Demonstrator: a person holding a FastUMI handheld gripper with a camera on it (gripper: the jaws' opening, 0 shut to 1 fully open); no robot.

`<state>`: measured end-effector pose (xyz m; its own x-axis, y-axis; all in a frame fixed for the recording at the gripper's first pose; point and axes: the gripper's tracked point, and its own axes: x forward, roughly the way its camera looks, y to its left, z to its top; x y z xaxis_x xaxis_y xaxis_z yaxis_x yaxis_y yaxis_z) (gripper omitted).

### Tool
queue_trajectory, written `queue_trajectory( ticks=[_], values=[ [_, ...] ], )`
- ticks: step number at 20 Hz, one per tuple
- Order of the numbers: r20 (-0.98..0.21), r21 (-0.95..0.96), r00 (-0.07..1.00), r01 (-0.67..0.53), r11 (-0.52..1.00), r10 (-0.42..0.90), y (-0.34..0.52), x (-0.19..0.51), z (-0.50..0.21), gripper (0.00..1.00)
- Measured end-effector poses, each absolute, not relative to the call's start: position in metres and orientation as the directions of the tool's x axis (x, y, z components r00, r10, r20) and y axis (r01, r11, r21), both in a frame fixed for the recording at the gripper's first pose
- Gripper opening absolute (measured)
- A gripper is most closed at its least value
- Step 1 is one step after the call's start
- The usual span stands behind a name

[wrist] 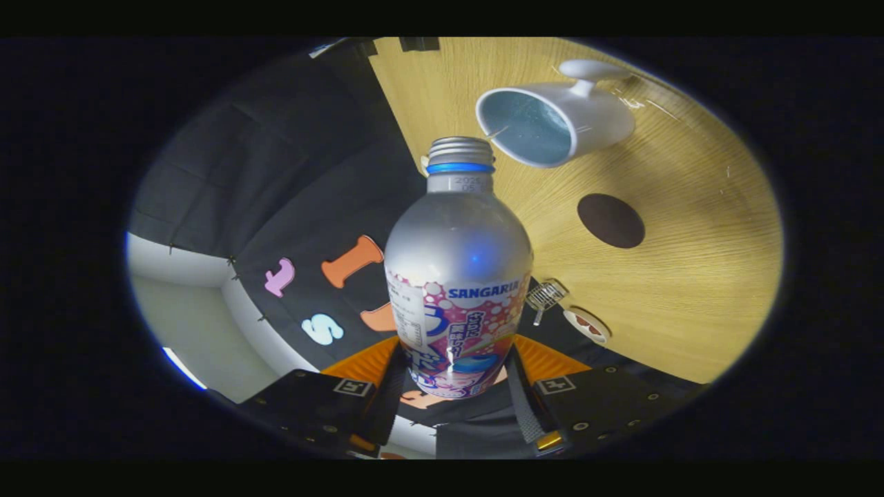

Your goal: Take the bottle from table, then pour the juice into the cup, finally place the bottle on the coaster

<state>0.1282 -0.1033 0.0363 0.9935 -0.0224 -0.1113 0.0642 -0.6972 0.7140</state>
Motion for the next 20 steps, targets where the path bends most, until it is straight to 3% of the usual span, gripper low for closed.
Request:
queue_trajectory(
  ticks=[7,10,13,17,20],
  values=[
    [-0.120,0.738,0.993,0.087,-0.669,-0.003,-0.095,0.132,0.028,0.71],
    [-0.187,0.856,0.981,0.184,-0.482,0.042,-0.078,0.133,0.007,0.73],
    [-0.176,0.927,0.983,0.181,-0.330,0.045,-0.077,0.131,0.003,0.73],
    [-0.226,0.973,0.971,0.223,0.056,0.072,-0.062,0.146,-0.018,0.73],
    [-0.287,0.903,0.954,0.239,0.358,0.087,-0.051,0.159,-0.034,0.73]
  ],
)
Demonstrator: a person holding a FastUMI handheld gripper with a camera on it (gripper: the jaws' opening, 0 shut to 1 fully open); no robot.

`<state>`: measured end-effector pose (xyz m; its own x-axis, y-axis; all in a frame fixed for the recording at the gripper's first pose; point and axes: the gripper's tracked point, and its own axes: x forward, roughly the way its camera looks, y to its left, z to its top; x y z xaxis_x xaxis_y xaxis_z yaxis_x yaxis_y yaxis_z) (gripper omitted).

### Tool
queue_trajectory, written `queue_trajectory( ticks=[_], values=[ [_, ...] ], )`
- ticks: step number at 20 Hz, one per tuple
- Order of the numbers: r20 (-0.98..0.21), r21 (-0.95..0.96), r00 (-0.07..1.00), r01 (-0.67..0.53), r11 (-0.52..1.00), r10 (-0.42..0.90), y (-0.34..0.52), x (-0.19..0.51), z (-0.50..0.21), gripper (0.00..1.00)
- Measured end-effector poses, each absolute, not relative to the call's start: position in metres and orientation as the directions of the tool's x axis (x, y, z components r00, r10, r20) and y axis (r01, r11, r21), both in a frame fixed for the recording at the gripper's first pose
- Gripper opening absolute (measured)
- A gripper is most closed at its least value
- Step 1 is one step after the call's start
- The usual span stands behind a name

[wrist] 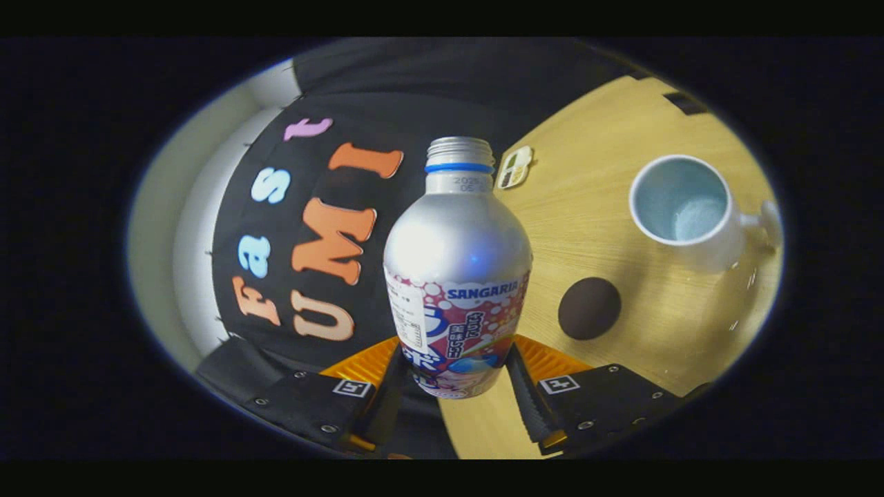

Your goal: Take the bottle from table, then pour the juice into the cup, finally place the bottle on the coaster

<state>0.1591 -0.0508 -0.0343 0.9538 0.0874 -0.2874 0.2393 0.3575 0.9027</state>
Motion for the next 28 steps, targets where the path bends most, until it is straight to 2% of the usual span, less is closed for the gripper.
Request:
queue_trajectory(
  ticks=[4,8,15,22,24,26,28],
  values=[
    [-0.442,0.609,0.896,0.258,0.750,0.051,-0.045,0.169,-0.074,0.73],
    [-0.502,0.305,0.861,0.262,0.916,-0.080,-0.068,0.182,-0.097,0.74],
    [-0.448,0.146,0.880,0.245,0.959,-0.157,-0.094,0.219,-0.114,0.75],
    [-0.487,0.012,0.857,0.200,0.980,-0.169,-0.085,0.223,-0.141,0.78],
    [-0.512,-0.006,0.841,0.201,0.980,-0.176,-0.078,0.209,-0.144,0.81],
    [-0.519,-0.003,0.838,0.192,0.981,-0.166,-0.069,0.198,-0.141,0.91],
    [-0.504,-0.014,0.844,0.205,0.979,-0.184,-0.066,0.184,-0.130,0.92]
  ],
)
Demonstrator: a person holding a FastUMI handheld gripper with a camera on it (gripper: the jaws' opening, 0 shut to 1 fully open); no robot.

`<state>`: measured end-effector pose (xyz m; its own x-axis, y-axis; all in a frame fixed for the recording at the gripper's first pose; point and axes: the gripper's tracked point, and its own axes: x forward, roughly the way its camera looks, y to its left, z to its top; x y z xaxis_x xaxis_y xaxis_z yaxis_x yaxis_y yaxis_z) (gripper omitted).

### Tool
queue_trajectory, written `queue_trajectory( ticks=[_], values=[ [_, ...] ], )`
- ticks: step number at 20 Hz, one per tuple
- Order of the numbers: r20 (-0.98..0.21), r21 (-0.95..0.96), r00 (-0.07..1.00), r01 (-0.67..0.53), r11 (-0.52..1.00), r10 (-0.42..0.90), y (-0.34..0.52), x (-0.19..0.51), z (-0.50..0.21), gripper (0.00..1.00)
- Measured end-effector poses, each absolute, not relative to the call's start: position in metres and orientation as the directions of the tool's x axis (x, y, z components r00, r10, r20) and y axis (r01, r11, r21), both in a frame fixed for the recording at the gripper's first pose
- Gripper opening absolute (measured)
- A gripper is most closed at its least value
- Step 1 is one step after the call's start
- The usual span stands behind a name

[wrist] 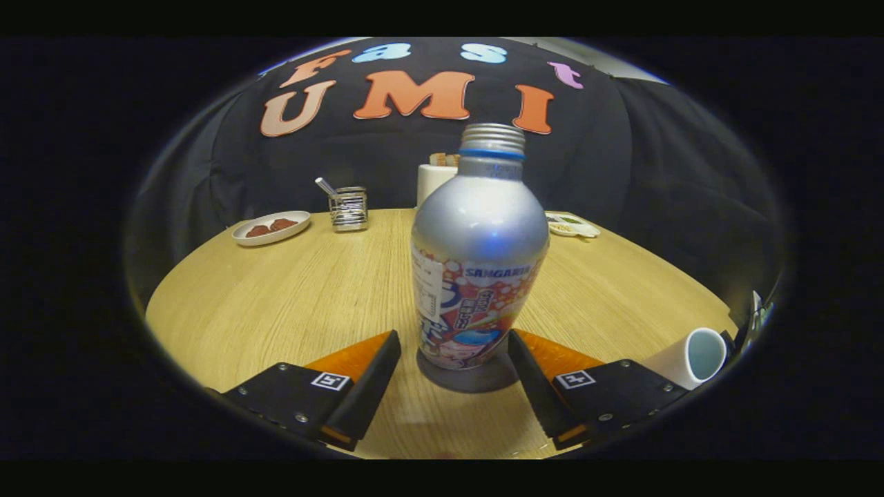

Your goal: Take the bottle from table, then pour the juice into the cup, finally place the bottle on the coaster

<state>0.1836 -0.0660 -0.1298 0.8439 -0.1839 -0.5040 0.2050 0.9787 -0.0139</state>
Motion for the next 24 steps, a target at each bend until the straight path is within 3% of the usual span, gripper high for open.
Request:
queue_trajectory(
  ticks=[13,18,24],
  values=[
    [-0.159,0.002,0.985,0.073,0.997,-0.072,0.001,0.075,0.014,0.94],
    [-0.119,0.067,0.991,0.062,0.996,-0.053,0.005,0.052,0.030,0.94],
    [-0.155,0.067,0.982,0.119,0.991,-0.107,-0.002,0.035,0.015,0.94]
  ],
)
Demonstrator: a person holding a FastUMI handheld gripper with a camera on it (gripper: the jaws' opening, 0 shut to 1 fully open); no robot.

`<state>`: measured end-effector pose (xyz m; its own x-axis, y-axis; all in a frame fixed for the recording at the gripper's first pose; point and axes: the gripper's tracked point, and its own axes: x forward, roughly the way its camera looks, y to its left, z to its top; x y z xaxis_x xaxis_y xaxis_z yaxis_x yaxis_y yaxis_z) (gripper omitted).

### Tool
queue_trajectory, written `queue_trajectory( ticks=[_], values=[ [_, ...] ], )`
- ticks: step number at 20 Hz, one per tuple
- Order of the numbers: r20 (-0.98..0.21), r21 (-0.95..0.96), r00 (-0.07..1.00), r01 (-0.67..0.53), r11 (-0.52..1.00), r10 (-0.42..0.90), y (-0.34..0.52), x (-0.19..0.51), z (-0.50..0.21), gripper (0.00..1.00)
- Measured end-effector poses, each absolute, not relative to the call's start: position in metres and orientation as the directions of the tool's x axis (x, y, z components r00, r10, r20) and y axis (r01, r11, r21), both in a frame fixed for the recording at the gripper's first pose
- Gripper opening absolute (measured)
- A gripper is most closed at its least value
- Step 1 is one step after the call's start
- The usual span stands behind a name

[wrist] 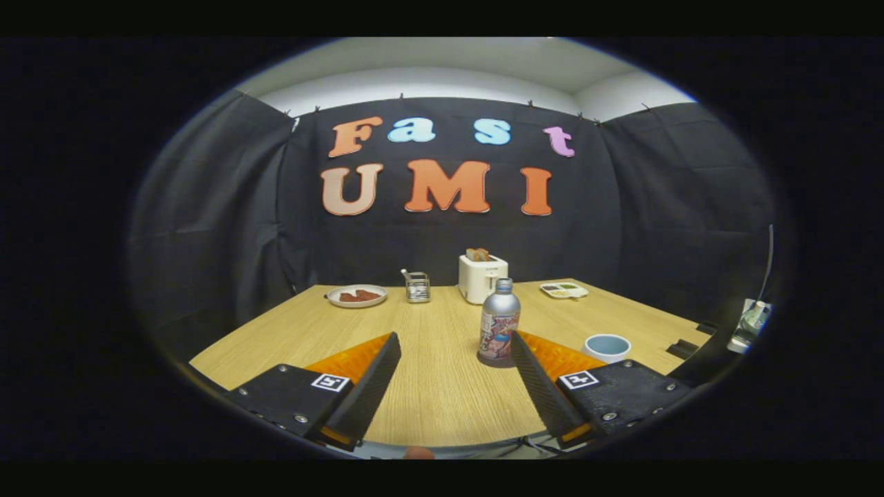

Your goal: Take the bottle from table, then pour the juice into the cup, finally place the bottle on the coaster

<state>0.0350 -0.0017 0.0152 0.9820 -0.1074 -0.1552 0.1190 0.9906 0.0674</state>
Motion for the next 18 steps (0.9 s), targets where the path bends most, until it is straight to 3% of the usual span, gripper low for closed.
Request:
queue_trajectory(
  ticks=[8,16,18],
  values=[
    [-0.103,0.112,0.988,0.129,0.985,-0.118,0.030,0.025,0.018,0.95],
    [-0.079,0.078,0.997,0.000,0.997,0.006,0.087,0.031,-0.006,0.94],
    [-0.086,0.087,0.996,0.022,0.996,-0.015,0.084,0.034,-0.009,0.95]
  ],
)
